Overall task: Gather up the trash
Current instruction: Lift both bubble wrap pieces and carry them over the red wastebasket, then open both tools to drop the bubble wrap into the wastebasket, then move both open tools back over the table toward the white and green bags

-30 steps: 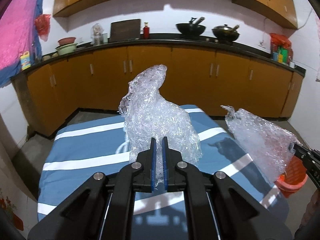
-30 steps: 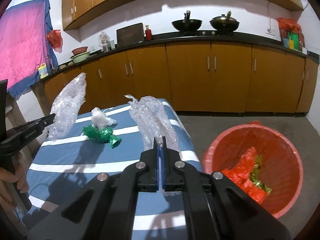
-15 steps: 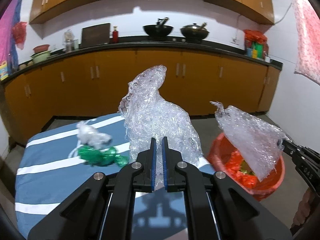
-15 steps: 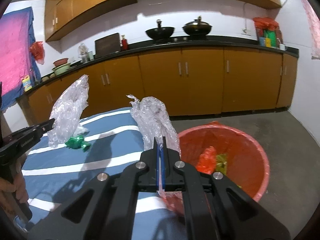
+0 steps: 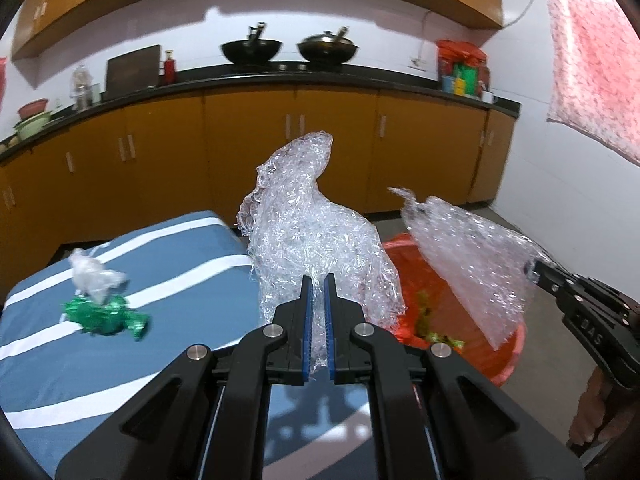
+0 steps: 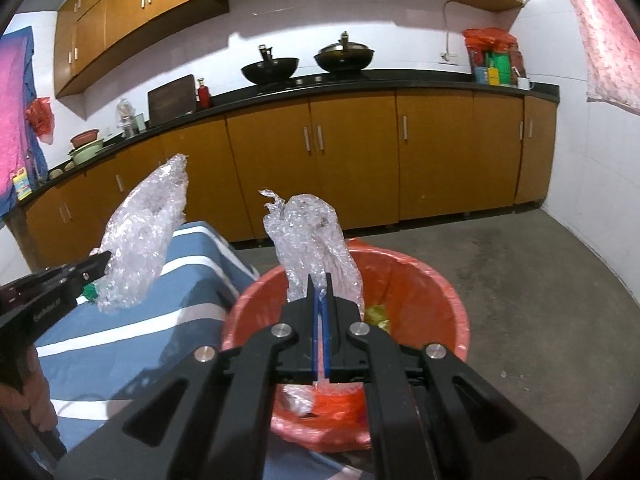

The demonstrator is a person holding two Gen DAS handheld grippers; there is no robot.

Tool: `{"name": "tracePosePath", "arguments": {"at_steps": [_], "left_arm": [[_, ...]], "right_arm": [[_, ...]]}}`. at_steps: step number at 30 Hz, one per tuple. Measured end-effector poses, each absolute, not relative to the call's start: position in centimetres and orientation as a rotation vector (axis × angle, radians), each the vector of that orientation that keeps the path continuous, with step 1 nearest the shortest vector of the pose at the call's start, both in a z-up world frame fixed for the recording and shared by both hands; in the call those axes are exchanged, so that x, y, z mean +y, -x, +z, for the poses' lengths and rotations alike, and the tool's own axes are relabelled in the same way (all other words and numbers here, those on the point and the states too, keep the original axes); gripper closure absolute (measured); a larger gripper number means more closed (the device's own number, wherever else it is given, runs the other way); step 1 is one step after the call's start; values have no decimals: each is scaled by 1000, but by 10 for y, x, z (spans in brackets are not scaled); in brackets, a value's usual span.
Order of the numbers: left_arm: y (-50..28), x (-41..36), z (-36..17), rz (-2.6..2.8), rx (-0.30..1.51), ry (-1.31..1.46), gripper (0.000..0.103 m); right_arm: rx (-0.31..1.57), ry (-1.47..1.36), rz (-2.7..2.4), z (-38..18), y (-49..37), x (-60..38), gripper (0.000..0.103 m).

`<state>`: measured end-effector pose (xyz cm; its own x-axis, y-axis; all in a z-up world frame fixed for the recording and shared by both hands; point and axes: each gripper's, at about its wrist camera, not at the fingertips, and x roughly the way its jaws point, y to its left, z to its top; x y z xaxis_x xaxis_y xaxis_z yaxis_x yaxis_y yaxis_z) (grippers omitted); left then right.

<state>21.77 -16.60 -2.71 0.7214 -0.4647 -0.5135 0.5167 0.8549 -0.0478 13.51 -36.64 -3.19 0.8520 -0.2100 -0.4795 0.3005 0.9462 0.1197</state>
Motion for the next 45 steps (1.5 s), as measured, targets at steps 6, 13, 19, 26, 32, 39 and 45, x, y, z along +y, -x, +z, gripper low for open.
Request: {"name": "tracePosePath", "arguments": {"at_steps": [6,13,19,26,32,39,45], "left_arm": [[-217,-198,-40,-597,564,-120,97],[-220,-222,-53,-637,593,-137,97],[-222,-234,-64,-681,631,-145,96],[-226,-226,-71,-658,658,-133,75],[-234,-201,-65,-583,641,-102,75],[-243,-149,-56,-448,598,-92,72],[-251,-83,-51,-293,570,-83,69]], "right_arm": [[489,-204,-292,-41,-136,-387,100],[499,-220,-307,-53,-142,-406,100],[505,-226,-301,-60,-148,-412,95],[505,-221,-296,-65,-142,-411,75],[495,-220,-307,-60,-135,-409,75],[471,-195,-258,-47,-138,-387,75],[466,-181,-166,-39,-156,-345,75]]}}
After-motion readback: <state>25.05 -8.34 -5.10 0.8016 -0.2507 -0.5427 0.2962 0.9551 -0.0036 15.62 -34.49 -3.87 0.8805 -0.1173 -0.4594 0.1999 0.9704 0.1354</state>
